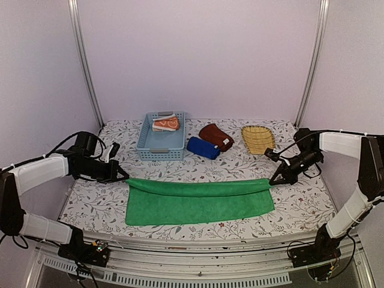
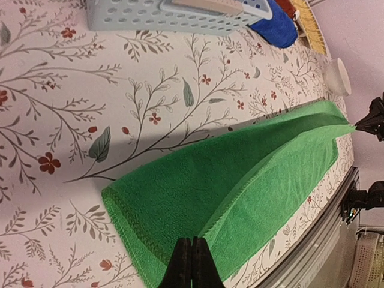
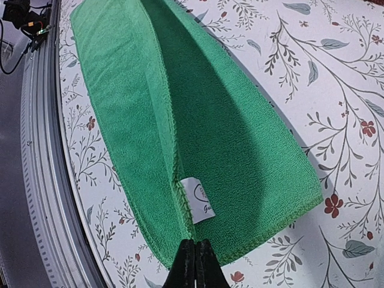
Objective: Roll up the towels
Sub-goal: Fold the towel at the center of the board.
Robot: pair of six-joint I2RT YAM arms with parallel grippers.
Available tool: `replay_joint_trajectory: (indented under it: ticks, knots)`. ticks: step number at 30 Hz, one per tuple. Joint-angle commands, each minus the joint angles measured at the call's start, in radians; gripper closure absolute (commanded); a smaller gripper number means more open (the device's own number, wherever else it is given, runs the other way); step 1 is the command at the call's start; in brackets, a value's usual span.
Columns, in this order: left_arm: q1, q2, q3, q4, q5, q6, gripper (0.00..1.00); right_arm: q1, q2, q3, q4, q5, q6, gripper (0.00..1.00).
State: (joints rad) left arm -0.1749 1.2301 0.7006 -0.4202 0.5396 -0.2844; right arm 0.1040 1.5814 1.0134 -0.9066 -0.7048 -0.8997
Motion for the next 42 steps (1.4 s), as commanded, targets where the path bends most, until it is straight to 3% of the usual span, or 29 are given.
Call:
replay_joint_trajectory:
  ticks: [1,20,42]
  knots:
    - [-0.009,0.038,0.02,-0.142,0.023,-0.042,1.0,0.003,0.003,-0.026,-0.035,0.011,-0.043,0.97]
    - [-0.04,0.055,0.03,-0.314,0.018,-0.05,1.0,0.003,0.014,-0.053,-0.109,0.003,-0.125,0.98]
    - [-0.043,0.023,0.008,-0.441,0.023,-0.018,1.0,0.005,0.048,-0.116,-0.101,0.104,-0.162,0.97]
